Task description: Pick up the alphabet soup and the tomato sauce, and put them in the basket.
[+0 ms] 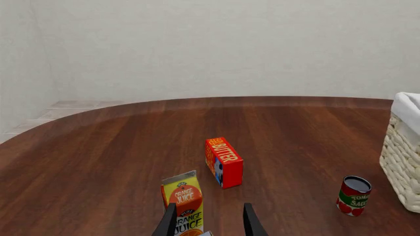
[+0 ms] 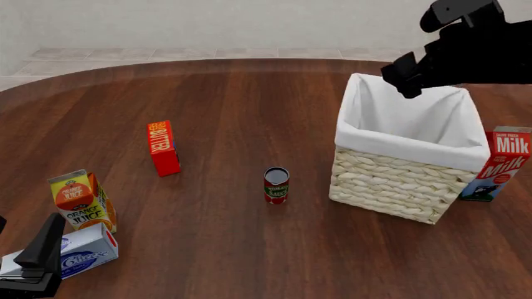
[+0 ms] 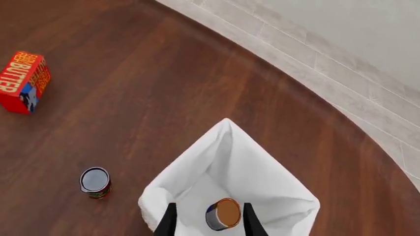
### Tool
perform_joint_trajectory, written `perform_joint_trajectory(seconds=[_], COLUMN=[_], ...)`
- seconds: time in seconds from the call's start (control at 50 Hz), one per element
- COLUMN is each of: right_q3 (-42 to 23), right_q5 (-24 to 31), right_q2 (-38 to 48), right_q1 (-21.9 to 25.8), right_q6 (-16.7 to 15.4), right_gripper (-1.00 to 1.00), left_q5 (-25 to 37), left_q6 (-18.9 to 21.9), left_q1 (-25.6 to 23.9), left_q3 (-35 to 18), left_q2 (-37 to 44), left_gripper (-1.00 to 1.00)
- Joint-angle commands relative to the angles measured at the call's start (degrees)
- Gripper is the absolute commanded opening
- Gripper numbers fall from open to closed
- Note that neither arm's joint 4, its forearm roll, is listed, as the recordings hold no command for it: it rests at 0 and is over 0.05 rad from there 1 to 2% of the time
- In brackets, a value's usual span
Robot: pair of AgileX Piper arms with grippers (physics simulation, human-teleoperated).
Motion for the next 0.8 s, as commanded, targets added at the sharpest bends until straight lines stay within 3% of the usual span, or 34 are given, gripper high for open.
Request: perform_joint_trajectory(seconds=[0.02, 0.8], right_q3=[-1.1, -3.9], right_q5=[1.7, 4.1], right_q2=[-0.7, -0.8], right_q1=[2.8, 7.9], right_q6=[-0.6, -1.6], right_gripper=[1.0, 1.0], left_q5=[0.0, 0.0], left_q6=[0.0, 0.0], left_q1=[0.0, 0.0], left_q3=[0.0, 0.0], left_q2=[0.0, 0.0], left_gripper=[1.0, 1.0])
